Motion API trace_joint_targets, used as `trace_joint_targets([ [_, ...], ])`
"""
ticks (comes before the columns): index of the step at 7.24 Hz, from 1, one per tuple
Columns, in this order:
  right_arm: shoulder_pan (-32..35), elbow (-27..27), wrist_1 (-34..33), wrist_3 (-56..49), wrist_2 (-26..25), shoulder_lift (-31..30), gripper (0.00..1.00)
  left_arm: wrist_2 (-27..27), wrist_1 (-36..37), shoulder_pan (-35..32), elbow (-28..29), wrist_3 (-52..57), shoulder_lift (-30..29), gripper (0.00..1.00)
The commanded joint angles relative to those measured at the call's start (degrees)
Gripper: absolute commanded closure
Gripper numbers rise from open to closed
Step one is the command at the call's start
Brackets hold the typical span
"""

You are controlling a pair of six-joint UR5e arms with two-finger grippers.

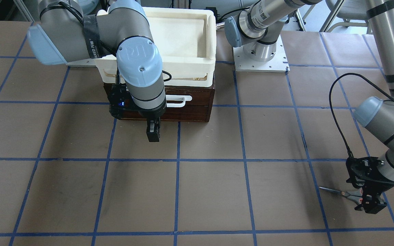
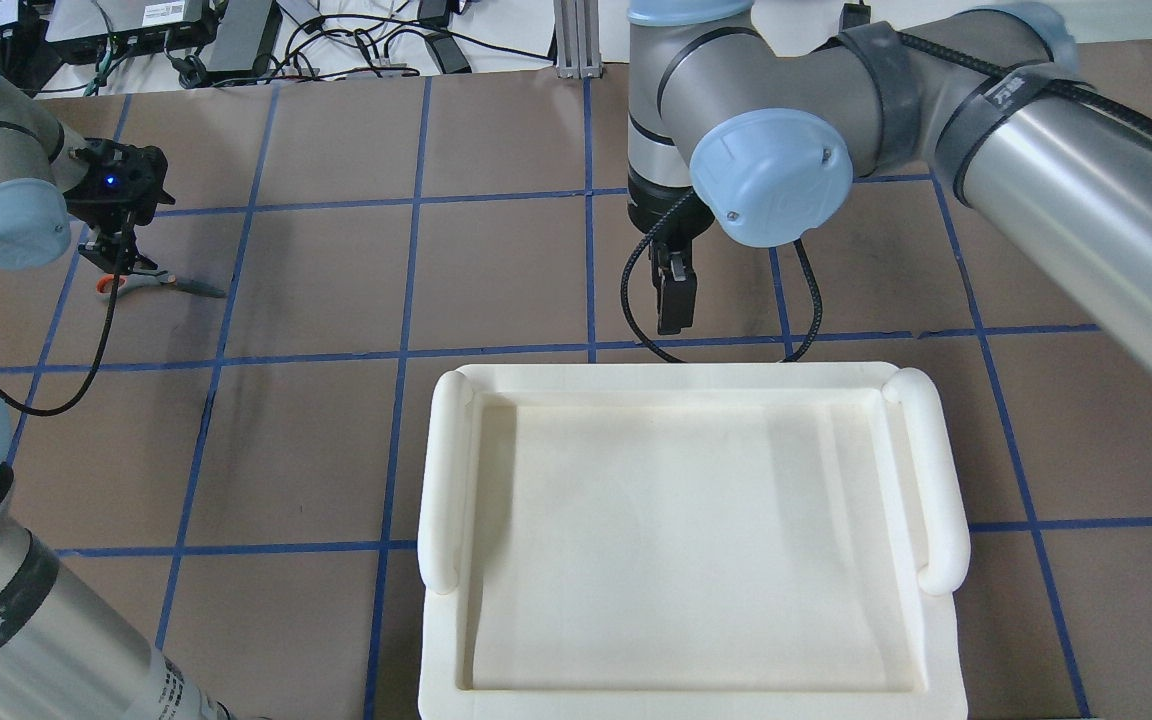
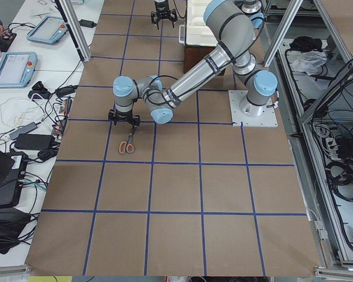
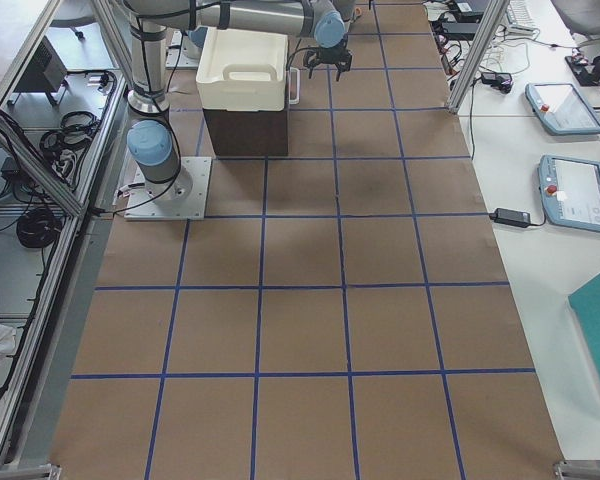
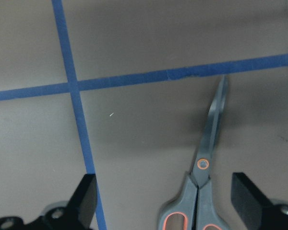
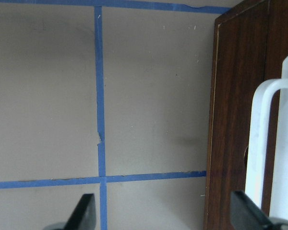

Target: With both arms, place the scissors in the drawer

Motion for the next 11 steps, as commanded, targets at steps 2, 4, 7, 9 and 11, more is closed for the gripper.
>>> trace_joint_targets([
  [2, 0.40, 0.07, 1.51, 1.21, 2.36, 1.33, 0.00, 6.46, -8.90, 1.49, 0.74, 3.84, 0.08, 0.00],
  [4, 0.40, 0.42, 2.73, 1.30, 2.36, 1.60, 0.00, 9.68, -9.17, 1.49, 3.55, 5.55, -1.41, 0.00],
  [7, 0.40, 0.43, 5.03, 2.87, 2.19, 1.69, 0.00, 8.81, -4.34, -0.08, 4.00, 11.84, -4.48, 0.00],
  [9, 0.40, 0.51, 6.43, 3.40, 2.19, 1.86, 0.00, 5.91, -4.42, -0.09, 4.17, 11.62, -5.28, 0.02],
  [11, 0.40, 0.78, 6.52, 3.67, 2.10, 2.39, 0.00, 5.99, -4.42, -0.09, 4.26, 9.43, -5.55, 0.06],
])
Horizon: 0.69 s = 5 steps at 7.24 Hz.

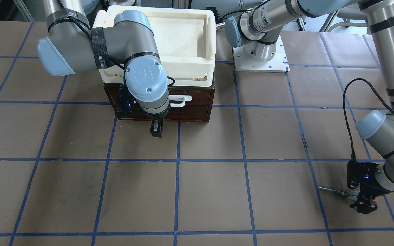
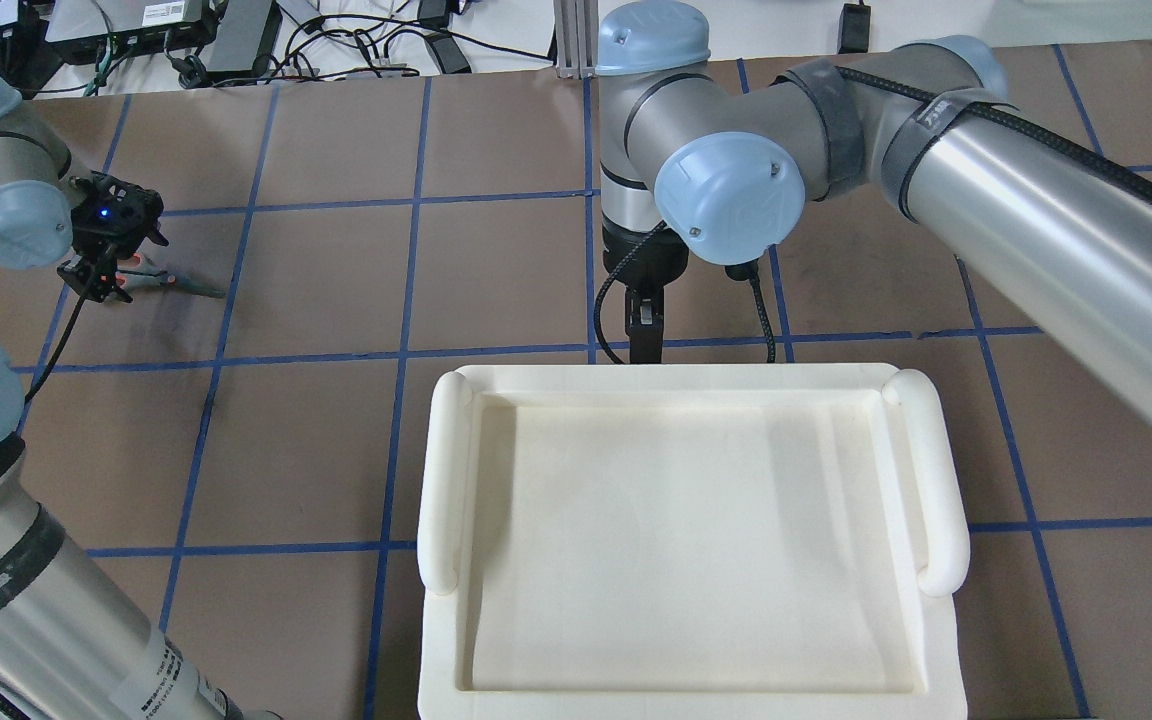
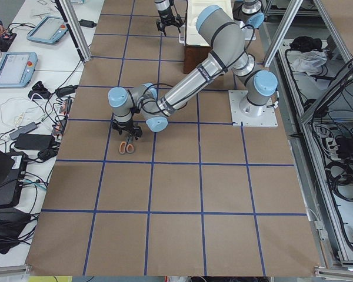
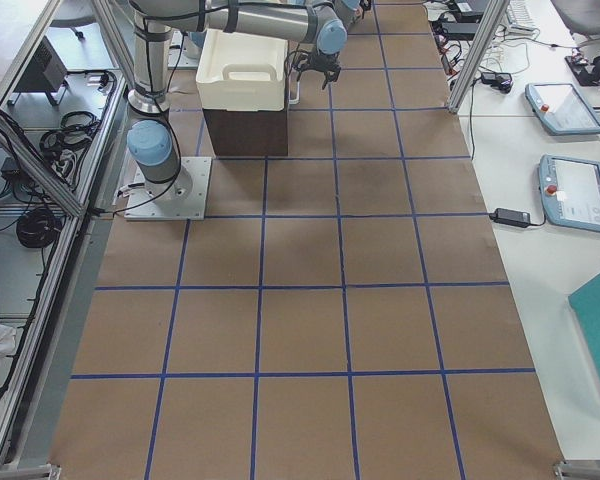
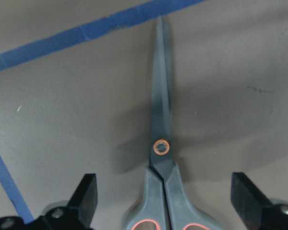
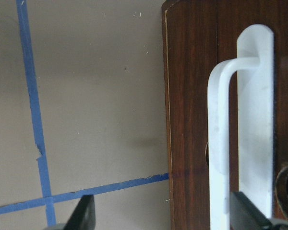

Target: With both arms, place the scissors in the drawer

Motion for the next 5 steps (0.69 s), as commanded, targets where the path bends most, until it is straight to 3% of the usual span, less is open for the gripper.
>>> trace_joint_targets([
  [1, 0.00, 0.17, 0.32, 0.31, -0.07, 0.36, 0.00, 0.09, 0.02, 0.06, 0.09, -2.47, -0.28, 0.09],
  [5, 0.00, 0.17, 2.95, 0.31, -0.16, 0.36, 0.00, 0.27, 0.02, 0.15, 0.09, -4.59, -1.07, 0.18],
])
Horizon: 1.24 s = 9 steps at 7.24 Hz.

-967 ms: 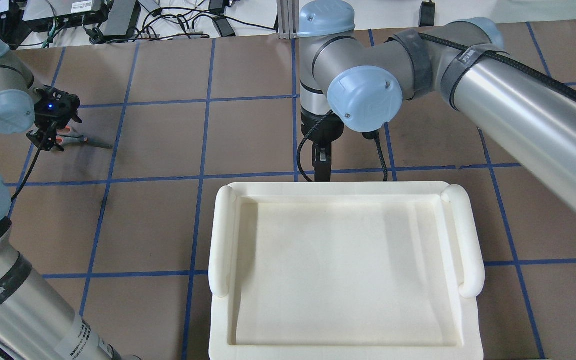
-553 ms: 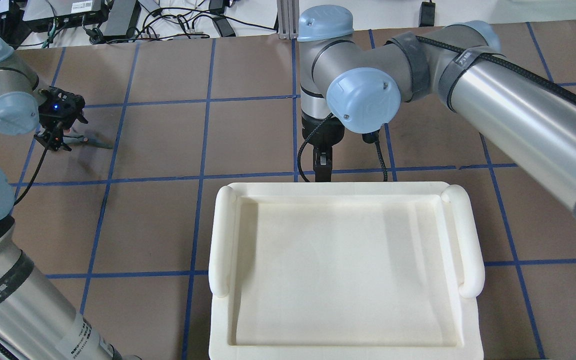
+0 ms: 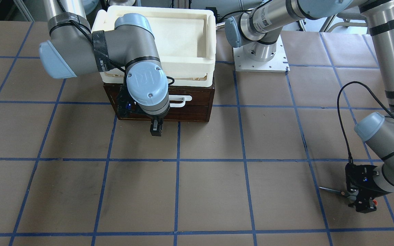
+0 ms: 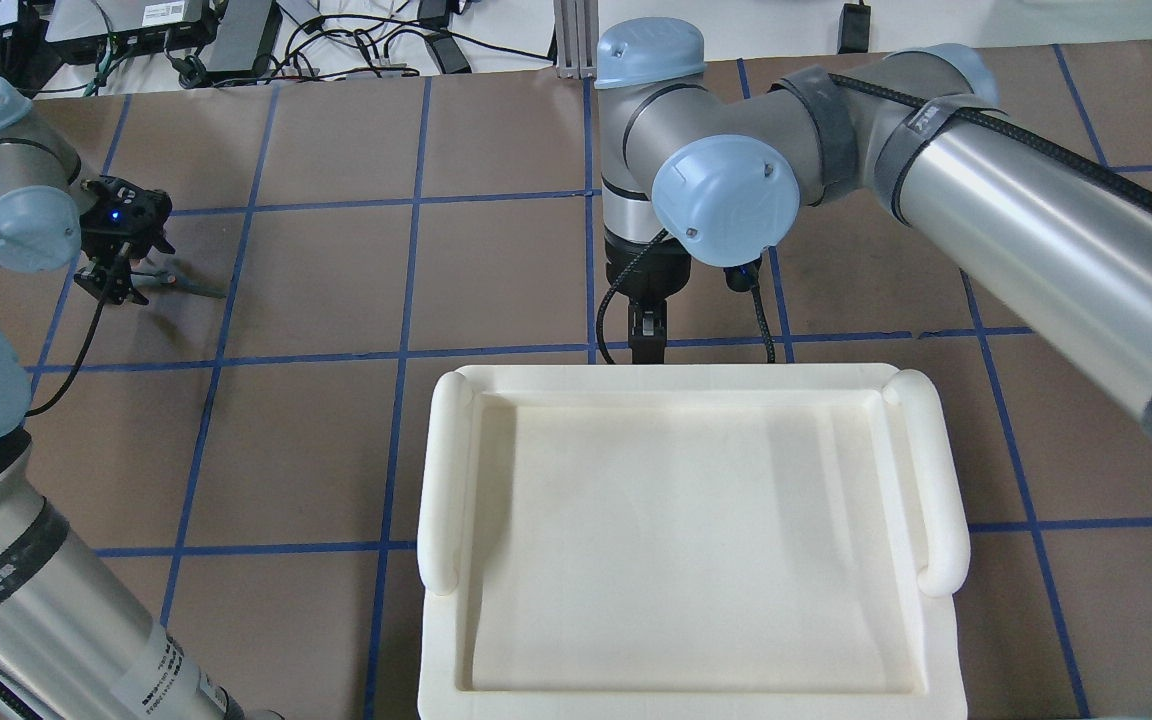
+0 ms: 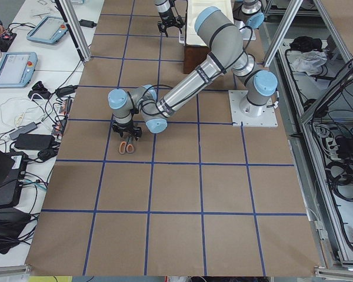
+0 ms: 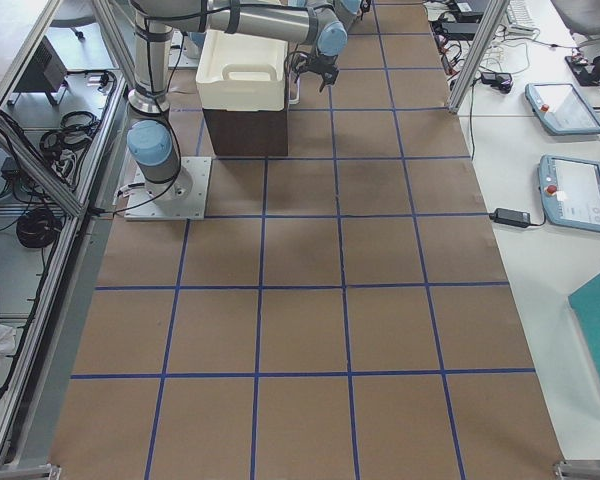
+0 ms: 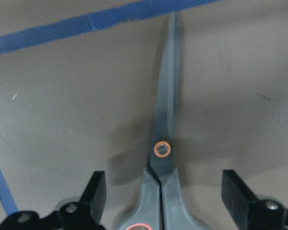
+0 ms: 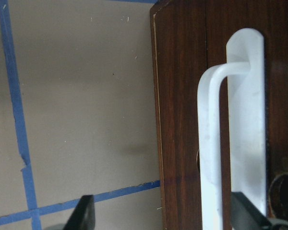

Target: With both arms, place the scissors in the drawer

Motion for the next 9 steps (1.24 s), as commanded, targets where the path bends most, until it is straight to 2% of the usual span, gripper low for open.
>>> trace_joint_targets([
  [1, 0.00, 0.03, 1.17, -0.02, 0.02, 0.03, 0.00, -0.14, 0.00, 0.15, 0.00, 0.01, -0.72, 0.21],
  [2, 0.00, 0.03, 1.26, -0.02, 0.02, 0.29, 0.00, -0.23, 0.09, 0.24, 0.00, 0.44, -0.90, 0.32],
  [5, 0.00, 0.03, 1.17, -0.02, 0.28, 1.17, 0.00, -0.14, 0.00, 0.24, 0.00, 0.36, -0.55, 0.76],
  [7, 0.00, 0.03, 1.17, -0.20, 0.11, 1.78, 0.00, -0.49, 0.00, 0.24, 0.00, 0.36, -0.29, 0.92],
  [8, -0.09, 0.03, 1.17, -0.55, -0.15, 1.87, 0.00, -0.41, 0.00, 0.15, 0.00, 0.36, 0.06, 0.92],
  [9, 0.00, 0.03, 1.09, -0.72, 0.11, 1.96, 0.00, -0.23, -0.35, 0.06, 0.00, 0.10, 0.68, 0.99],
])
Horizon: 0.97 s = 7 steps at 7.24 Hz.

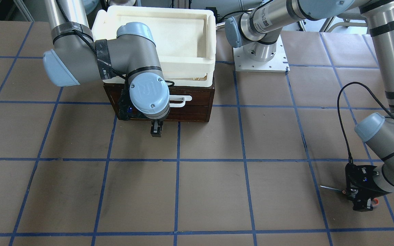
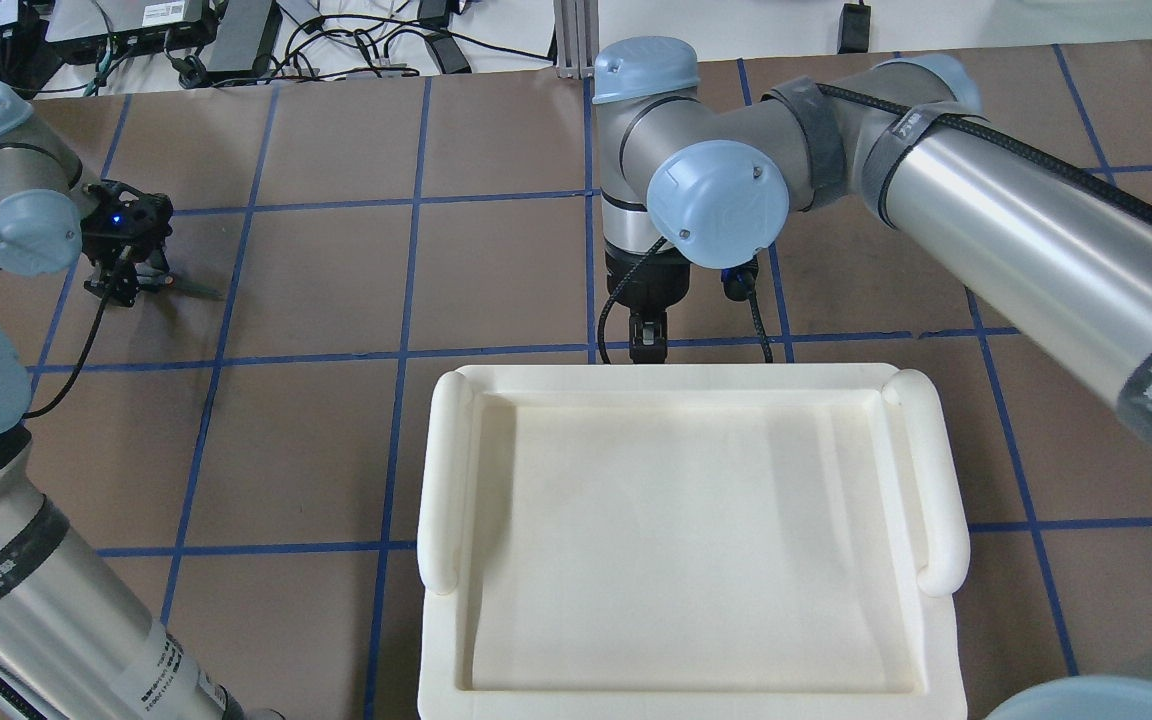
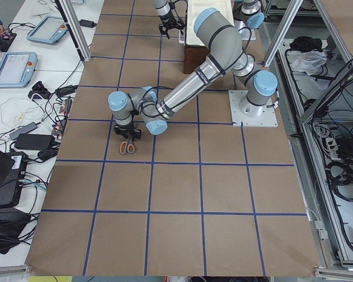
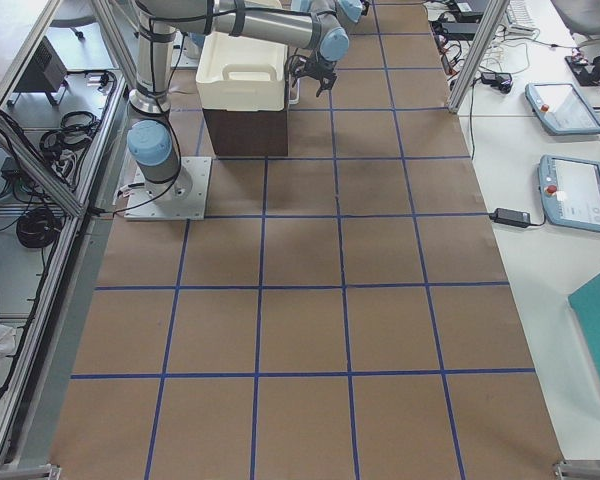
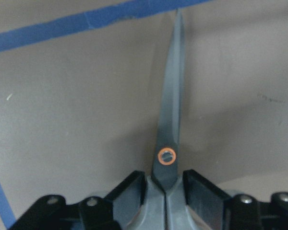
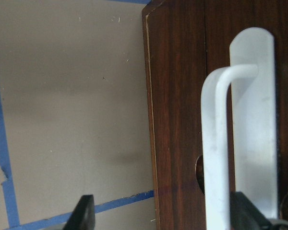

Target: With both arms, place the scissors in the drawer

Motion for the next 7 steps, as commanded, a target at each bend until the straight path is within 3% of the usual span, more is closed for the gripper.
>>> trace_joint_targets([
  [1, 0.02, 0.09, -0.07, -0.26, 0.27, 0.52, 0.00, 0.15, -0.96, -0.44, -0.08, -0.46, 1.58, 1.00],
  [7, -0.06, 0.35, -1.73, -2.98, -0.51, 1.40, 0.00, -2.58, -12.73, -3.96, -0.35, -5.89, 11.94, 1.00],
])
